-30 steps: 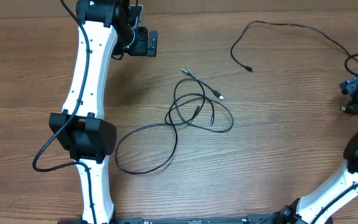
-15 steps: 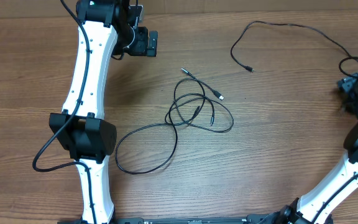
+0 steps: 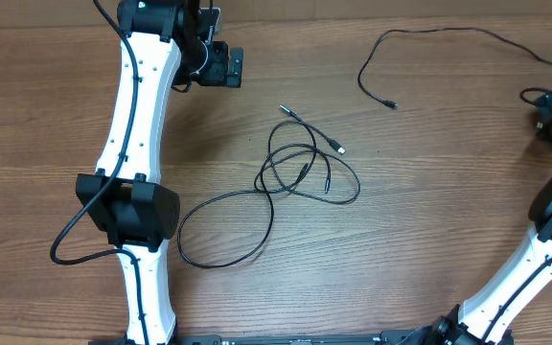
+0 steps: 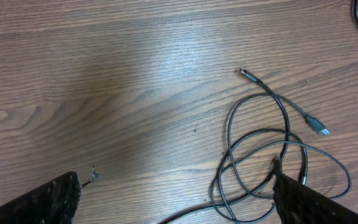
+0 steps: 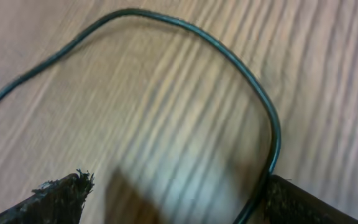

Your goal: Untangle cables

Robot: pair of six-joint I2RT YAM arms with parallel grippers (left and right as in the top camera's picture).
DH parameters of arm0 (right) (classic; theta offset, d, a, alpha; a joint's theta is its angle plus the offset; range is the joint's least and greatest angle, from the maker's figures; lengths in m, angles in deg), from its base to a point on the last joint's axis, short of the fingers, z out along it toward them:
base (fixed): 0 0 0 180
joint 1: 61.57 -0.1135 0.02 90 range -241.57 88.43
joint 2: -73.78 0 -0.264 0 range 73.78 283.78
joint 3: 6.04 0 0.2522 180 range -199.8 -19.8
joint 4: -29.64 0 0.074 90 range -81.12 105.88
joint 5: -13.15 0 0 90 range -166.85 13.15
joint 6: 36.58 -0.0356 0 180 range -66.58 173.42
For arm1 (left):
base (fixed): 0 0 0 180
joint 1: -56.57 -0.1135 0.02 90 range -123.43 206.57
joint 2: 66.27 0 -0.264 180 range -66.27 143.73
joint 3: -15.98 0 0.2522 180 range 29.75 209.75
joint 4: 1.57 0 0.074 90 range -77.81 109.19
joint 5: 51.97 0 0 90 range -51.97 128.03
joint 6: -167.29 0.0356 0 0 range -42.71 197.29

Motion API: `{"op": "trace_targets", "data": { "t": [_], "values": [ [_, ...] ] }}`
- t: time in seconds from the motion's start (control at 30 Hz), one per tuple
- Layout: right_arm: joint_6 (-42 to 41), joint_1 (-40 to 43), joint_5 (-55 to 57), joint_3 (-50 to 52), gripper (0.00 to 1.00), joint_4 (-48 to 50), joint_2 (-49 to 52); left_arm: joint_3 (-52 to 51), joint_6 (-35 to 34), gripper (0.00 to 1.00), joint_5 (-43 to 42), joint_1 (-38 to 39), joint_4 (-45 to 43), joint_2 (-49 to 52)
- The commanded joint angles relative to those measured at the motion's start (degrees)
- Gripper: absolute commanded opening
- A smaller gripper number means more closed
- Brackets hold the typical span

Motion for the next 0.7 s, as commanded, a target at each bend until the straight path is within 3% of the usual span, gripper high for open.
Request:
{"op": "trace_targets", "data": {
  "t": [0.0, 0.37, 0.5, 0.67],
  "values": [
    [1.29, 0.28, -1.14, 0.24, 0.91, 4.28, 5.51, -0.11, 1.31, 1.0, -0.44, 0.39, -0.11, 0.55],
    [2.51, 0.55, -5.18, -0.57, 0.93, 23.74, 9.7, -0.11, 1.31, 1.0, -0.44, 0.39, -0.11, 0.55],
    [3.67, 0.52, -7.78, -1.97, 1.0, 20.33, 5.68, -0.11, 1.31, 0.99, -0.44, 0.39, -0.11, 0.55],
    [7.8, -0.15, -7.72, -1.99, 1.0, 8.46, -4.72, -0.11, 1.31, 0.99, -0.44, 0.39, -0.11, 0.55]
  ]
}}
